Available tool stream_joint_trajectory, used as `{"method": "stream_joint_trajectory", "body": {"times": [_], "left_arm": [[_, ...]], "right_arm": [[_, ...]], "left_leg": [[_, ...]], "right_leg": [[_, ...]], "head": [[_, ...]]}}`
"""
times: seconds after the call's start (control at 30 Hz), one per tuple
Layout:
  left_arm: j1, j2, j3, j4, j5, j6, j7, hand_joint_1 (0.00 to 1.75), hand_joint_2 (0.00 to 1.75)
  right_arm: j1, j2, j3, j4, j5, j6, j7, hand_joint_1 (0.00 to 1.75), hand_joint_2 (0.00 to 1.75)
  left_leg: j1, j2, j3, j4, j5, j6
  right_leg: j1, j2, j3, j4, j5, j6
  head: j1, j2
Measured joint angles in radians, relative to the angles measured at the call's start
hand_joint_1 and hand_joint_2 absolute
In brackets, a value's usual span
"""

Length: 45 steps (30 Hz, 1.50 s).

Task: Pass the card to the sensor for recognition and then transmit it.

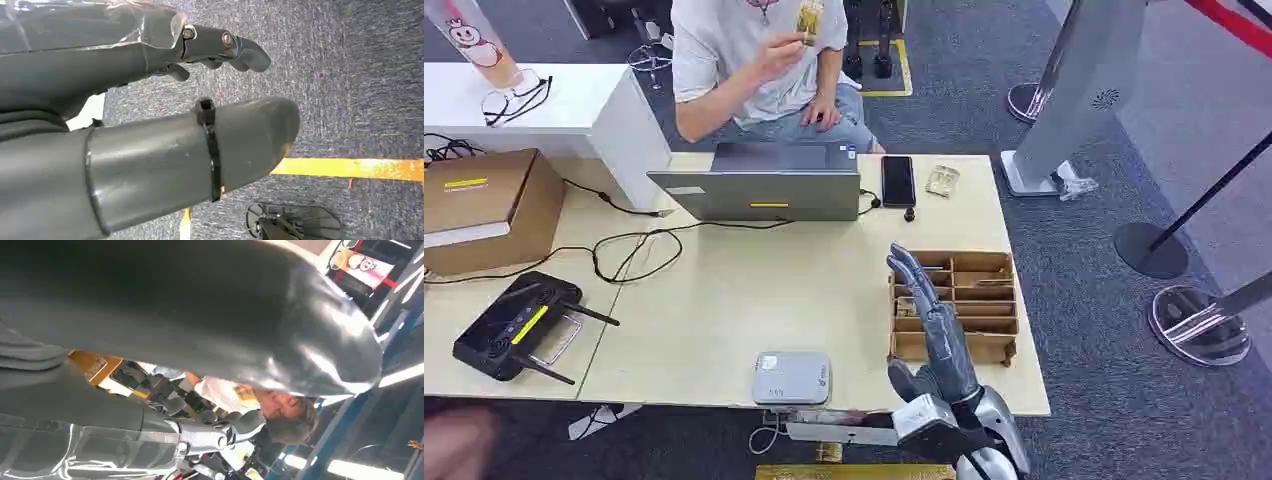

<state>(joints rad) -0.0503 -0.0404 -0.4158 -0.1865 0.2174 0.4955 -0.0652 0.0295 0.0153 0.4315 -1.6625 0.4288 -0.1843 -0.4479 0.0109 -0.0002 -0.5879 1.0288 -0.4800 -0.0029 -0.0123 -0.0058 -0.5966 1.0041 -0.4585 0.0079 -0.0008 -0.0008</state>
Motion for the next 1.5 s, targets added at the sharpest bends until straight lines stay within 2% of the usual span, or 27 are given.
{"method": "stream_joint_trajectory", "body": {"times": [0.43, 0.57, 0.63, 0.93, 1.07, 1.5], "left_arm": [[0.0, 0.0, 0.0, 0.0, 0.0, 0.0, -0.001, 0.0, 0.0], [0.0, 0.0, 0.0, 0.0, -0.004, -0.003, -0.002, 0.0, 0.0], [-0.002, -0.001, 0.0, 0.0, -0.008, -0.006, -0.005, 0.0, 0.0], [-0.017, -0.011, 0.0, 0.0, -0.024, -0.01, 0.011, 0.0, 0.0], [-0.019, -0.014, 0.0, 0.0, -0.026, -0.009, 0.013, 0.0, 0.0], [-0.024, -0.019, -0.001, 0.0, -0.035, -0.013, 0.02, 0.0, 0.0]], "right_arm": [[-0.012, 0.0, -0.002, -0.005, 0.075, -0.02, -0.001, 0.0, 0.0], [-0.03, 0.0, -0.002, -0.005, 0.159, -0.053, 0.002, 0.0, 0.0], [-0.06, 0.0, -0.002, -0.004, 0.231, -0.086, 0.018, 0.0, 0.0], [-0.195, -0.003, -0.005, 0.043, 0.403, -0.169, 0.083, 0.0, 0.0], [-0.234, -0.003, -0.005, 0.067, 0.421, -0.181, 0.097, 0.0, 0.0], [-0.334, -0.003, 0.014, 0.169, 0.668, -0.242, 0.21, 0.0, 0.0]], "left_leg": [[0.0, 0.0, 0.0, 0.0, 0.0, 0.0], [0.0, 0.0, 0.0, 0.0, 0.0, 0.0], [0.0, 0.001, 0.0, 0.0, 0.0, 0.0], [0.0, 0.001, 0.0, 0.0, 0.0, 0.0], [0.0, 0.0, 0.0, 0.0, 0.0, 0.0], [0.0, 0.0, 0.0, 0.0, 0.0, 0.0]], "right_leg": [[0.0, 0.0, 0.0, 0.0, 0.0, 0.0], [0.0, 0.0, 0.0, 0.0, 0.0, 0.0], [0.0, 0.0, 0.0, 0.0, 0.0, 0.0], [0.0, 0.0, 0.0, 0.0, 0.001, 0.0], [0.0, 0.0, 0.0, 0.0, 0.001, 0.0], [0.0, 0.0, 0.0, 0.0, 0.001, 0.0]], "head": [[0.0, 0.0], [0.0, 0.0], [0.0, 0.0], [0.0, 0.0], [0.0, 0.0], [0.0, 0.0]]}}
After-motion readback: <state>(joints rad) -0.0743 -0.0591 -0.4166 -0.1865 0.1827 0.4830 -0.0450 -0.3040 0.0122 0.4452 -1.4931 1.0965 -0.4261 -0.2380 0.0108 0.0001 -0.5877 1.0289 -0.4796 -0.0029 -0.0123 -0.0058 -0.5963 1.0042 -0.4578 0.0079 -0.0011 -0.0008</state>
